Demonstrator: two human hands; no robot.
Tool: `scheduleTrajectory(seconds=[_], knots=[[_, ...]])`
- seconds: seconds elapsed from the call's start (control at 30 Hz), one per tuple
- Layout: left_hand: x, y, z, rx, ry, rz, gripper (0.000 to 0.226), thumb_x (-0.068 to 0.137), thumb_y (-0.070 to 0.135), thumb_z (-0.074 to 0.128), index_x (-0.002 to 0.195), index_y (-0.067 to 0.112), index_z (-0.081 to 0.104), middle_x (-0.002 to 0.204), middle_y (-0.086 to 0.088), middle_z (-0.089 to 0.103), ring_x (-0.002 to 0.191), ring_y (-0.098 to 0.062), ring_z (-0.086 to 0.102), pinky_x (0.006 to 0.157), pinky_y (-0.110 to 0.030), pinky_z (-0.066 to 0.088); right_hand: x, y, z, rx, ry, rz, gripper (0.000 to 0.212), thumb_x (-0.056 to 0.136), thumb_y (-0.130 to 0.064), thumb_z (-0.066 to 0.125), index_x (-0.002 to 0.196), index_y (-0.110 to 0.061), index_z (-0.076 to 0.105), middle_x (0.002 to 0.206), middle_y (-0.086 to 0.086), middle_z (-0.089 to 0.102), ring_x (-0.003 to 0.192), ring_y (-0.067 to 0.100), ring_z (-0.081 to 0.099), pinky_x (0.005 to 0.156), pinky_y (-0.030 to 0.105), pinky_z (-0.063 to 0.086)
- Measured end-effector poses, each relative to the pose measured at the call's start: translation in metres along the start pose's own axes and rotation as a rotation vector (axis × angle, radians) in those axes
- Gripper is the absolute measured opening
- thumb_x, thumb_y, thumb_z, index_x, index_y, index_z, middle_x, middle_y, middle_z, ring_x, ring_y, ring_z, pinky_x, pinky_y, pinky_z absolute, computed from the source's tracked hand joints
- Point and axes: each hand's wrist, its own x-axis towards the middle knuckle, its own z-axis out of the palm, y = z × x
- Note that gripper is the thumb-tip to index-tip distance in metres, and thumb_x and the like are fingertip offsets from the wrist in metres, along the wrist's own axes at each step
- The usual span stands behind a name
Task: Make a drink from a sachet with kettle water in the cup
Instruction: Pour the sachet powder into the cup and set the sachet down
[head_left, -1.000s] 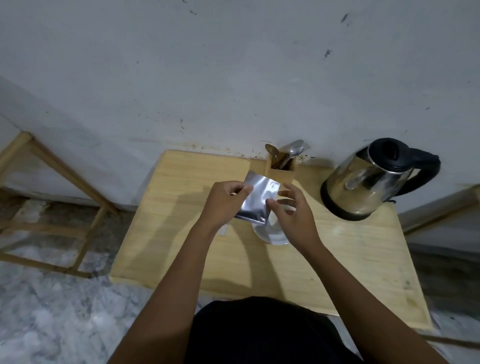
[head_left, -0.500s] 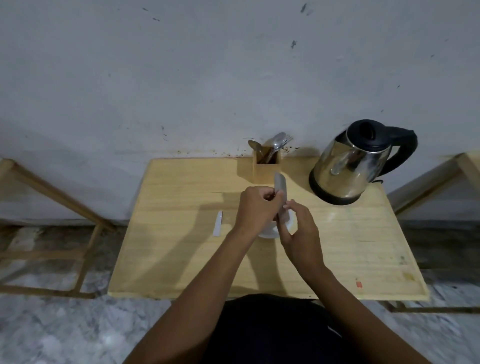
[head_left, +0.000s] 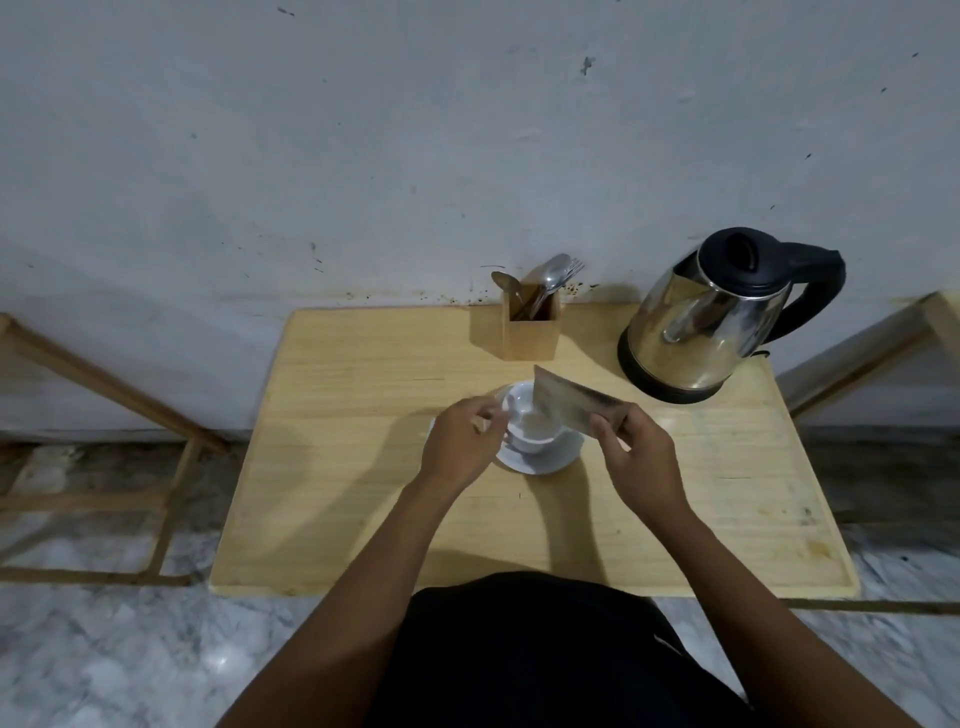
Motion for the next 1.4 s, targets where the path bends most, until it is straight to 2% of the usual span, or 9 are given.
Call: scheduleTrajectory(seconds=[0.1, 0.23, 0.37, 0.53, 0.63, 0.8, 0.97, 1.1, 1.4], knots=[[0.0, -0.026, 0.01, 0.128, -0.113, -0.067, 0.045, 0.089, 0.036, 0.062, 0.129, 0.018, 0.056, 0.122, -0.001, 0.062, 0.102, -0.024, 0.063, 0.092, -0.025, 0.04, 0.015, 0.005, -0.005, -0.08, -0.03, 0.021, 0.014, 0.095, -0.018, 0.061, 0.089, -0.005, 0.062, 0.081, 0.005, 0.07, 0.077, 0.012, 0.064, 0.065, 0.022, 0.049], [0.0, -0.033, 0.02, 0.196, -0.07, -0.003, 0.029, 0.091, 0.03, 0.06, 0.119, 0.02, 0.063, 0.11, -0.002, 0.068, 0.091, -0.021, 0.065, 0.082, -0.025, 0.039, 0.033, 0.001, -0.009, -0.212, -0.109, -0.023, 0.007, 0.093, -0.018, 0.062, 0.098, -0.015, 0.067, 0.082, -0.007, 0.068, 0.076, 0.002, 0.062, 0.066, 0.014, 0.045], [0.007, -0.033, 0.017, 0.21, -0.043, 0.045, 0.023, 0.094, 0.028, 0.057, 0.113, 0.022, 0.068, 0.1, 0.0, 0.072, 0.074, -0.009, 0.052, 0.089, -0.026, 0.032, 0.051, -0.006, -0.011, -0.38, -0.253, -0.097, 0.013, 0.097, -0.026, 0.055, 0.1, -0.018, 0.064, 0.079, -0.001, 0.068, 0.074, 0.018, 0.062, 0.063, 0.032, 0.048], [0.019, -0.038, 0.014, 0.227, -0.094, 0.064, 0.032, 0.094, 0.029, 0.057, 0.123, 0.019, 0.064, 0.119, 0.0, 0.069, 0.091, -0.019, 0.063, 0.082, -0.016, 0.033, 0.068, -0.015, -0.013, -0.474, -0.353, -0.273, 0.026, 0.1, -0.03, 0.05, 0.112, -0.015, 0.068, 0.09, 0.001, 0.068, 0.079, 0.021, 0.063, 0.062, 0.029, 0.04], [0.024, -0.043, 0.015, 0.231, -0.115, 0.05, 0.033, 0.093, 0.029, 0.058, 0.124, 0.02, 0.063, 0.123, 0.0, 0.068, 0.097, -0.022, 0.064, 0.086, -0.028, 0.044, 0.074, -0.021, -0.011, -0.521, -0.324, -0.399, 0.022, 0.096, -0.025, 0.057, 0.108, -0.014, 0.071, 0.086, 0.001, 0.068, 0.074, 0.023, 0.063, 0.067, 0.032, 0.044], [0.028, -0.046, 0.015, 0.215, -0.109, 0.033, 0.034, 0.09, 0.033, 0.061, 0.123, 0.023, 0.065, 0.12, 0.005, 0.069, 0.086, -0.018, 0.062, 0.08, -0.03, 0.049, 0.076, -0.026, -0.011, -0.543, -0.206, -0.476, 0.031, 0.085, -0.021, 0.073, 0.115, -0.017, 0.066, 0.078, -0.007, 0.071, 0.075, 0.019, 0.064, 0.087, 0.033, 0.04], [0.028, -0.048, 0.015, 0.179, -0.084, 0.052, 0.032, 0.089, 0.032, 0.064, 0.12, 0.024, 0.066, 0.116, 0.005, 0.071, 0.067, -0.005, 0.052, 0.077, -0.03, 0.049, 0.078, -0.026, -0.012, -0.551, -0.157, -0.52, 0.016, 0.085, -0.019, 0.074, 0.102, -0.018, 0.071, 0.076, -0.006, 0.072, 0.071, 0.017, 0.065, 0.085, 0.033, 0.041], [0.028, -0.047, 0.015, 0.161, -0.071, 0.049, 0.03, 0.089, 0.031, 0.064, 0.118, 0.023, 0.068, 0.112, 0.001, 0.073, 0.066, -0.003, 0.052, 0.084, -0.035, 0.048, 0.077, -0.026, -0.015, -0.531, -0.18, -0.487, 0.022, 0.085, -0.02, 0.073, 0.107, -0.016, 0.067, 0.076, -0.005, 0.072, 0.073, 0.019, 0.065, 0.086, 0.031, 0.037], [0.028, -0.047, 0.016, 0.142, -0.078, 0.052, 0.031, 0.089, 0.03, 0.065, 0.118, 0.022, 0.068, 0.11, -0.001, 0.073, 0.065, -0.007, 0.055, 0.071, -0.028, 0.046, 0.078, -0.029, -0.016, -0.574, -0.125, -0.592, 0.02, 0.084, -0.021, 0.075, 0.103, -0.017, 0.069, 0.074, -0.006, 0.072, 0.069, 0.02, 0.066, 0.083, 0.04, 0.046]])
